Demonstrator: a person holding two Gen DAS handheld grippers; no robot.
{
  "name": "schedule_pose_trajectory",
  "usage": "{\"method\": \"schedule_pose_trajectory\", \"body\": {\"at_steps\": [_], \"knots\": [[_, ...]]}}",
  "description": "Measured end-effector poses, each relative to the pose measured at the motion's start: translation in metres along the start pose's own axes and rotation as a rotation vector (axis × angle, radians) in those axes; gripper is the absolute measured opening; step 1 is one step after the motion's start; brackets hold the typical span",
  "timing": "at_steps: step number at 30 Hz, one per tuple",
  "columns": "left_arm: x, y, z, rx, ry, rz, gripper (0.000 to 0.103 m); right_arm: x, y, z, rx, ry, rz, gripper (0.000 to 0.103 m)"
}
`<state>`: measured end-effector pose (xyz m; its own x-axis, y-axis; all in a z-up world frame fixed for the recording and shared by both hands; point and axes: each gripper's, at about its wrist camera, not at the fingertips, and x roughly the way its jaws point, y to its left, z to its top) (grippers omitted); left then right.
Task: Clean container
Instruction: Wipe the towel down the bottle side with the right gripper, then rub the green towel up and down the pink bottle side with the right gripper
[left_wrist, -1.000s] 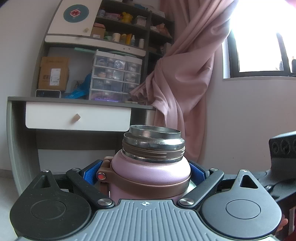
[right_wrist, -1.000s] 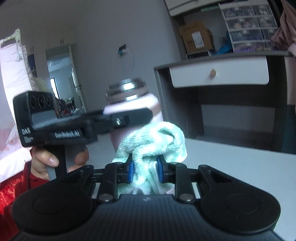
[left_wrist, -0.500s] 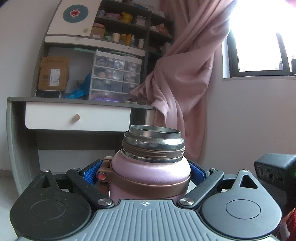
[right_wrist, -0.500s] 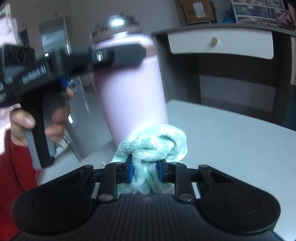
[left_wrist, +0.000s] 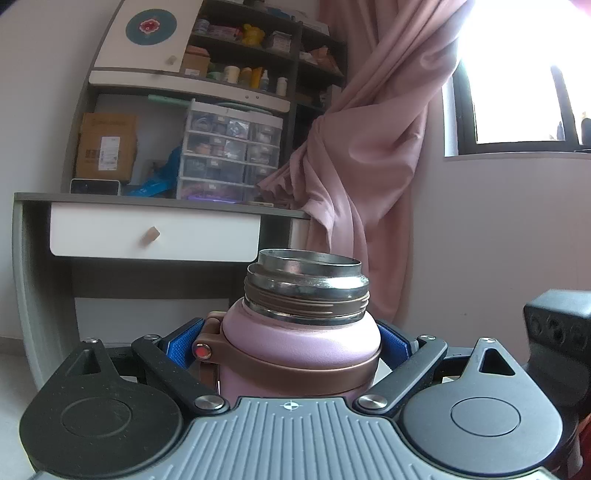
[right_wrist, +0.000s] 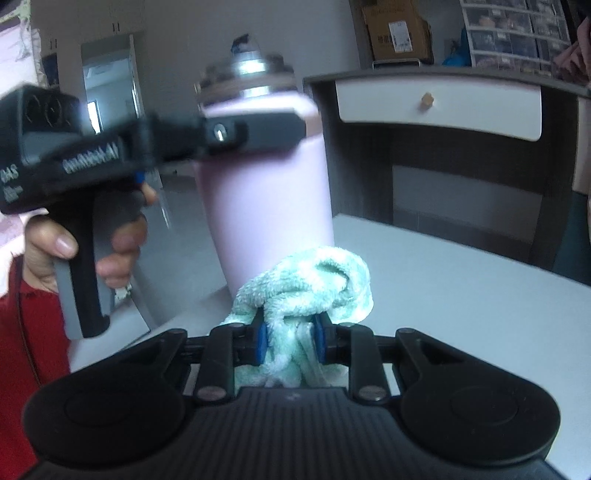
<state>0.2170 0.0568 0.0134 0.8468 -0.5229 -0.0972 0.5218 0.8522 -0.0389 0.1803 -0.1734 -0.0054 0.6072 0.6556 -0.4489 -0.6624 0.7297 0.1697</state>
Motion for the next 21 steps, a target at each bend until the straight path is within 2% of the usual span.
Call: {"method": "schedule_pose_trajectory", "body": {"at_steps": [10, 17, 21], "knots": [[0.000, 0.002, -0.001, 0.002, -0.001, -0.001, 0.094, -0.037, -0.011, 0.017, 0.039, -0.170, -0.001, 0.025], [0.001, 0.004, -0.001, 0.000, -0.001, -0.002, 0.094, -0.042, -0.021, 0.020, 0.077, -0.243, -0.021, 0.025], [-0.001, 0.000, 0.000, 0.003, -0.001, -0.001, 0.094, -0.037, -0.021, 0.018, 0.098, -0.244, -0.030, 0.025]]}}
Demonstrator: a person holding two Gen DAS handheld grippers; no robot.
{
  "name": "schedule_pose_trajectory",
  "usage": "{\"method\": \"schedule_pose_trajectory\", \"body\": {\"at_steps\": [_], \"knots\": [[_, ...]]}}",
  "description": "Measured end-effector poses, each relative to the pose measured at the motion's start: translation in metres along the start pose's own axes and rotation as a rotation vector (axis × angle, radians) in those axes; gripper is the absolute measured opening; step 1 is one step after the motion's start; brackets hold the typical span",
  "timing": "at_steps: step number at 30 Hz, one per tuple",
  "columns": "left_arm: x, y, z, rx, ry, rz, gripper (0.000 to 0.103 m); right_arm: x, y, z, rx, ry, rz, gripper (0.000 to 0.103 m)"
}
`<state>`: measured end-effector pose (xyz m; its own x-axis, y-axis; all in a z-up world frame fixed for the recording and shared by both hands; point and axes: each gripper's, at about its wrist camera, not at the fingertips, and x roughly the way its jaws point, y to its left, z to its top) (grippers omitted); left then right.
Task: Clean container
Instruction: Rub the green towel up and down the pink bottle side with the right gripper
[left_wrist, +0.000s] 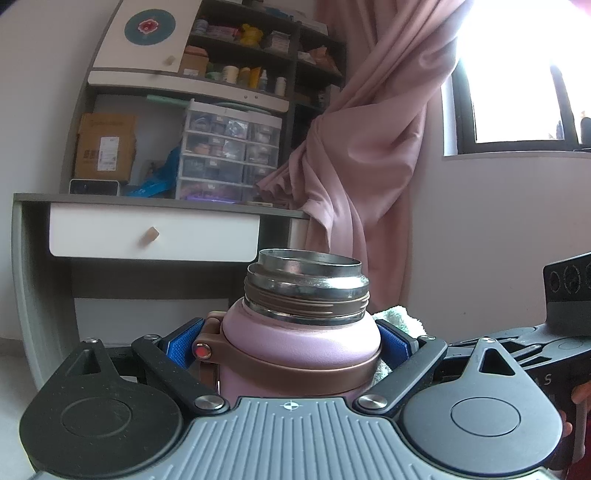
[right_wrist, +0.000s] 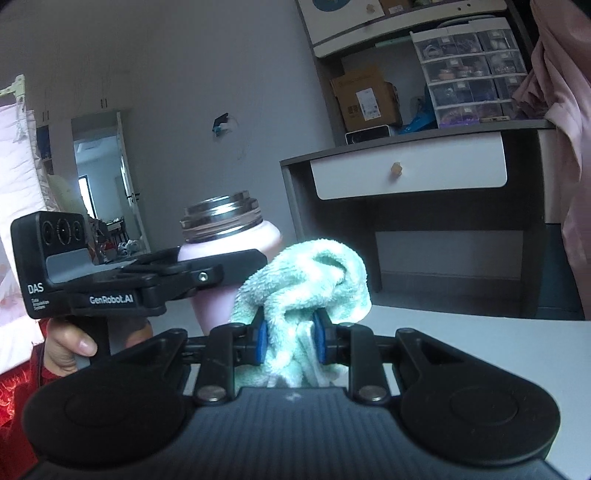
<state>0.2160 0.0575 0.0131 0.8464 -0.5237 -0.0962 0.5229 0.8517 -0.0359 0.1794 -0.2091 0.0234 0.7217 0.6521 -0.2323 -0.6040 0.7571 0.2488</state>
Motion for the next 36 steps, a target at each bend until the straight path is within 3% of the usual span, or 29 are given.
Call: {"method": "schedule_pose_trajectory", "body": {"at_steps": [14, 27, 36], "knots": [[-0.001, 0.002, 0.000, -0.010, 0.001, 0.003, 0.094, 0.014, 0.000, -0.010, -0.029, 0.075, -0.030, 0.025], [0.002, 0.002, 0.002, -0.011, 0.004, 0.005, 0.094, 0.042, -0.001, -0.032, -0.098, 0.285, -0.062, 0.025], [0.004, -0.001, 0.004, -0.010, 0.005, 0.004, 0.094, 0.041, 0.000, -0.030, -0.106, 0.277, -0.073, 0.025]]}}
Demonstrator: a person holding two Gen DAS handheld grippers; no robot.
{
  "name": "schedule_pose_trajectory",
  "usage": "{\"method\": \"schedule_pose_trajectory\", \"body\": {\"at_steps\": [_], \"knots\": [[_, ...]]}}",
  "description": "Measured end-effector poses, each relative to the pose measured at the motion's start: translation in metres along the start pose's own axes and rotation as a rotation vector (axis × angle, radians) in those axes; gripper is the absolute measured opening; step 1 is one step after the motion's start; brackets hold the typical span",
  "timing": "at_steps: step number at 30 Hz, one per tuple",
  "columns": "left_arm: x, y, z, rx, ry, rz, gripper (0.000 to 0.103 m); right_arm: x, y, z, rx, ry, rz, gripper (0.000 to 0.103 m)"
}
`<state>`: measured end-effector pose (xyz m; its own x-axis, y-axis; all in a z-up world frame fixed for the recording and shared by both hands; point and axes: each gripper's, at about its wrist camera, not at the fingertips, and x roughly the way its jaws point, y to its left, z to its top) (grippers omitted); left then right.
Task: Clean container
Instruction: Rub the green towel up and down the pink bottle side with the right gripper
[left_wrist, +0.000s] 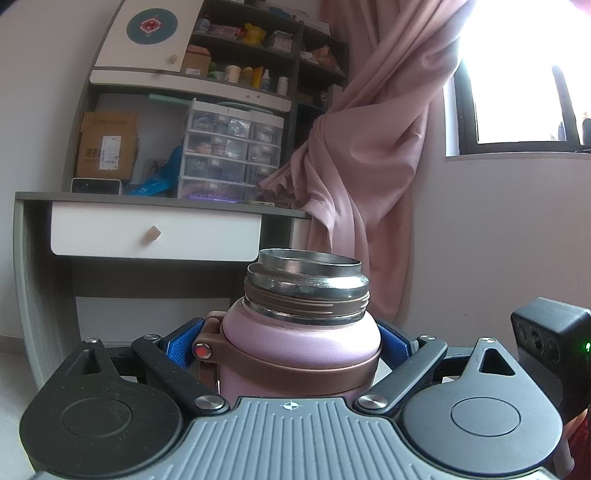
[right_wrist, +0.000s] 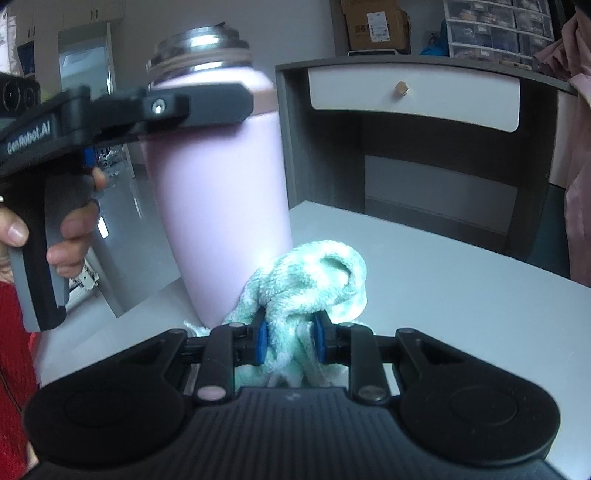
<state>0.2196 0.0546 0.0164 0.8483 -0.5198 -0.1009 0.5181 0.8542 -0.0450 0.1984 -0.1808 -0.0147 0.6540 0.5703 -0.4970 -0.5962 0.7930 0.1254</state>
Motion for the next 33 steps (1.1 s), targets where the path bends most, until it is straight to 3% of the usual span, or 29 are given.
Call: {"method": "schedule_pose_trajectory", "body": {"at_steps": [16, 22, 33], "knots": [[0.004, 0.000, 0.001, -0.004, 0.000, -0.002, 0.094, -0.050, -0.001, 0.015, 0.088, -0.382, 0.000, 0.025], [0.007, -0.002, 0.002, -0.011, -0.002, -0.004, 0.094, -0.043, -0.004, 0.021, 0.097, -0.387, 0.008, 0.025], [0.006, -0.006, 0.002, -0.013, -0.004, -0.007, 0.094, -0.027, -0.005, 0.014, 0.059, -0.235, -0.026, 0.025]]}}
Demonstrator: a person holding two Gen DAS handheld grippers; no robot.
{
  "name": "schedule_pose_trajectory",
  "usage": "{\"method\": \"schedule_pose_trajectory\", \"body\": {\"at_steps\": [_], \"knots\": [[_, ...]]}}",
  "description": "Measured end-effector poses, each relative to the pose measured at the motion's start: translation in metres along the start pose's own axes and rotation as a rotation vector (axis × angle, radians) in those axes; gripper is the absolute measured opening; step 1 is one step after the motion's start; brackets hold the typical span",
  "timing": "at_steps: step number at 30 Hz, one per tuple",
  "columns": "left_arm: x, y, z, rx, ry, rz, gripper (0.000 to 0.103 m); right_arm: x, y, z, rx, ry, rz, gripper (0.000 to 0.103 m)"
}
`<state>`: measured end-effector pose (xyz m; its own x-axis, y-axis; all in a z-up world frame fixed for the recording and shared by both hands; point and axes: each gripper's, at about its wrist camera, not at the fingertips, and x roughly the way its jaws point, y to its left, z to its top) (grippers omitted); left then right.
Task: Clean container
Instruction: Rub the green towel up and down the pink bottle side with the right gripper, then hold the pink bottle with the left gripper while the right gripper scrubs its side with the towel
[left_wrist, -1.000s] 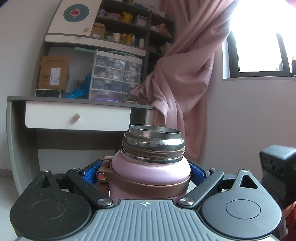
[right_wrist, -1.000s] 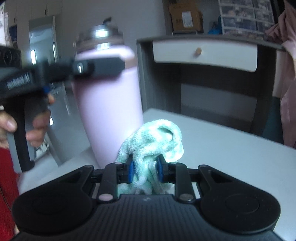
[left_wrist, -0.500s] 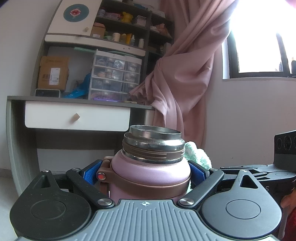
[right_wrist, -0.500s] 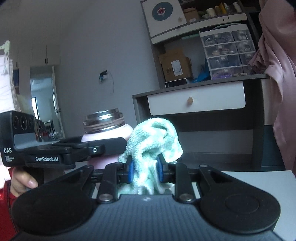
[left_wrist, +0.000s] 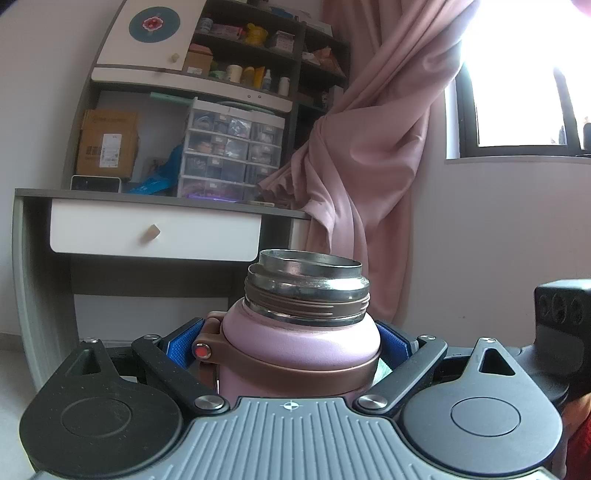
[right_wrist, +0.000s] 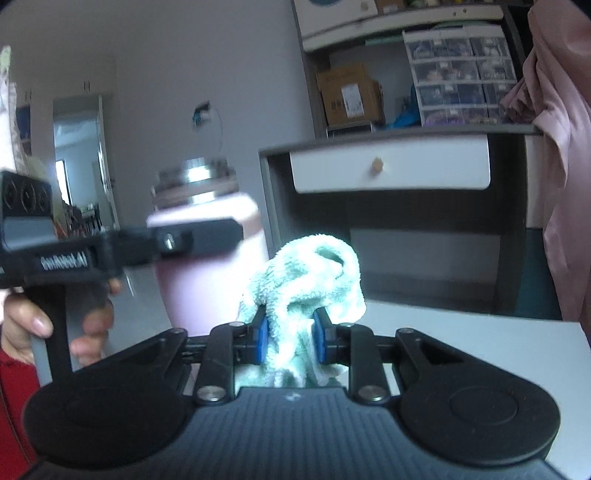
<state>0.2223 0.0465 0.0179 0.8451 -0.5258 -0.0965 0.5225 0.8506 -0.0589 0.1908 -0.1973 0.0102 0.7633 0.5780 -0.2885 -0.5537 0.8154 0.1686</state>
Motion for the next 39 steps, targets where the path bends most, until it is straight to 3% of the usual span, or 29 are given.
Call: {"method": "schedule_pose_trajectory", "body": {"at_steps": [9, 16, 24, 34, 39], "knots": [[0.000, 0.001, 0.001, 0.004, 0.000, -0.002, 0.094, 0.023, 0.002, -0.018, -0.042, 0.180, -0.040, 0.025], [-0.002, 0.003, 0.001, 0.003, 0.000, 0.000, 0.094, 0.029, 0.004, -0.023, -0.061, 0.218, -0.050, 0.025], [-0.001, 0.000, 0.002, 0.004, 0.001, 0.000, 0.094, 0.021, 0.000, -0.015, -0.045, 0.168, -0.035, 0.024], [-0.002, 0.001, 0.002, 0.005, 0.001, 0.001, 0.094, -0.021, -0.003, 0.007, 0.019, -0.032, 0.063, 0.024], [-0.004, 0.002, 0.002, 0.000, 0.002, 0.003, 0.094, -0.015, -0.002, 0.006, -0.001, -0.014, 0.071, 0.024]]}}
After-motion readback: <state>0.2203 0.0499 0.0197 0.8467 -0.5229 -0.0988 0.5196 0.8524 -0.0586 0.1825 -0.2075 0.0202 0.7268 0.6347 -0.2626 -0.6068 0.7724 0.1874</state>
